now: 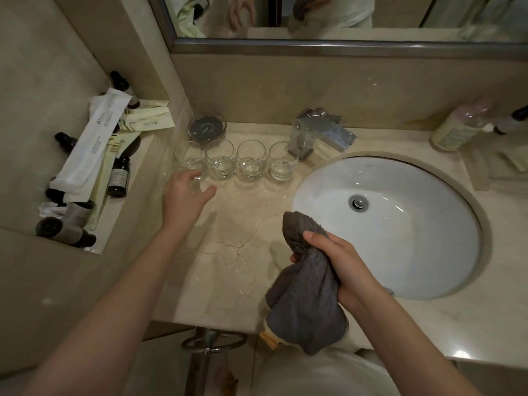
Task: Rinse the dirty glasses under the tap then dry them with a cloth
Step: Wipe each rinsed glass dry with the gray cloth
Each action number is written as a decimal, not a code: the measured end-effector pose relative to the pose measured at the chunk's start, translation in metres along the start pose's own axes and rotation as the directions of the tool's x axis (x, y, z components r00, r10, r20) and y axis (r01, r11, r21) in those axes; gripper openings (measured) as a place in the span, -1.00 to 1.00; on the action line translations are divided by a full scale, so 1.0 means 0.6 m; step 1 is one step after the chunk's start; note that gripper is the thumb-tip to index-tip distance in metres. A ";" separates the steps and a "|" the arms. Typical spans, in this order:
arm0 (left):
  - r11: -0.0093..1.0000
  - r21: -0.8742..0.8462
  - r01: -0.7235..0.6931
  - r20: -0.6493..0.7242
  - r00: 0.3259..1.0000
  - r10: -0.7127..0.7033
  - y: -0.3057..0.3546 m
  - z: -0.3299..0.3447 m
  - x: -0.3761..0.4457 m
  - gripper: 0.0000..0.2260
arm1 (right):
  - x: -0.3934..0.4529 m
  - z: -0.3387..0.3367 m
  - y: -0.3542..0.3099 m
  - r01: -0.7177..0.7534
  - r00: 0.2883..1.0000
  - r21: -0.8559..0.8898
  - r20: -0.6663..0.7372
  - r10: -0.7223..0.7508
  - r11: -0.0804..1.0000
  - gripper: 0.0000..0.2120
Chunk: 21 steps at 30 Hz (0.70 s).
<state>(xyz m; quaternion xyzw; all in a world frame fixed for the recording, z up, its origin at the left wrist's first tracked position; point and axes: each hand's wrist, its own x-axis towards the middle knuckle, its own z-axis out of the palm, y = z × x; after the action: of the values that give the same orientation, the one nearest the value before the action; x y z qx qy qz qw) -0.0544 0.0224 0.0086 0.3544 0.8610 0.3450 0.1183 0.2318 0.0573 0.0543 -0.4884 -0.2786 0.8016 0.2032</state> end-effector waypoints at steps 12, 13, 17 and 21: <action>0.953 -0.204 -0.222 0.349 0.893 0.283 0.244 0.231 -0.142 -0.59 | -0.111 -0.266 -0.052 0.158 0.948 0.347 -0.316 -0.043 0.925 -0.54; 0.948 -0.215 -0.235 0.375 0.876 0.303 0.267 0.256 -0.155 -0.59 | -0.123 -0.293 -0.055 0.188 0.935 0.372 -0.351 -0.050 0.909 -0.54; 0.925 -0.248 -0.287 0.484 0.791 0.375 0.360 0.351 -0.213 -0.61 | -0.172 -0.399 -0.065 0.313 0.878 0.449 -0.474 -0.073 0.837 -0.52; 0.906 -0.264 -0.330 0.578 0.698 0.423 0.444 0.437 -0.276 -0.56 | -0.219 -0.498 -0.070 0.410 0.818 0.486 -0.571 -0.075 0.772 -0.45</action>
<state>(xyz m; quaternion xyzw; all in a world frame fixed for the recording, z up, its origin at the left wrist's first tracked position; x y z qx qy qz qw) 0.3234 0.1778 -0.0098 0.6076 0.6553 0.2845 0.3471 0.5598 0.0849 0.0597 -0.5564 -0.0136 0.6497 0.5177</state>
